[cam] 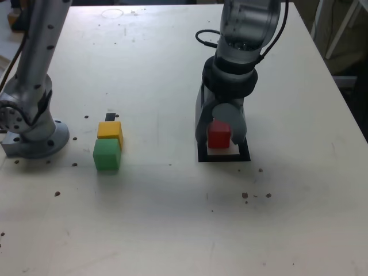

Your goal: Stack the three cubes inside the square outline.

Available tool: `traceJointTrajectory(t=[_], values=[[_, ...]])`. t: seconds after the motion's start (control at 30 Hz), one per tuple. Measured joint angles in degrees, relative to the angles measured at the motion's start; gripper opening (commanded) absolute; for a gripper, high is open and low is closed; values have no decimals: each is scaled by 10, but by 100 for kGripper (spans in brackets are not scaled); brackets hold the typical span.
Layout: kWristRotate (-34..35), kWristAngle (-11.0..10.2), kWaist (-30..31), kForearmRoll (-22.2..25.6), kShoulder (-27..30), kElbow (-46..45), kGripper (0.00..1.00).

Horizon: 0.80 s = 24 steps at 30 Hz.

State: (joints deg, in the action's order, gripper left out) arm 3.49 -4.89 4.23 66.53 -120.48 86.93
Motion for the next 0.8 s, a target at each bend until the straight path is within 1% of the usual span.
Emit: traceJointTrajectory(t=[0.07,0.1,0.3,0.47,0.57,0.7,0.8], values=[[-2,-1,0,0,0,-1,96],[-2,-1,0,0,0,-2,99],[-3,-2,0,0,-1,-4,99],[-3,-11,0,2,5,-3,99],[-3,-21,0,15,29,-6,99],[-3,-41,0,46,73,-21,100],[-4,-49,0,65,100,-29,100]])
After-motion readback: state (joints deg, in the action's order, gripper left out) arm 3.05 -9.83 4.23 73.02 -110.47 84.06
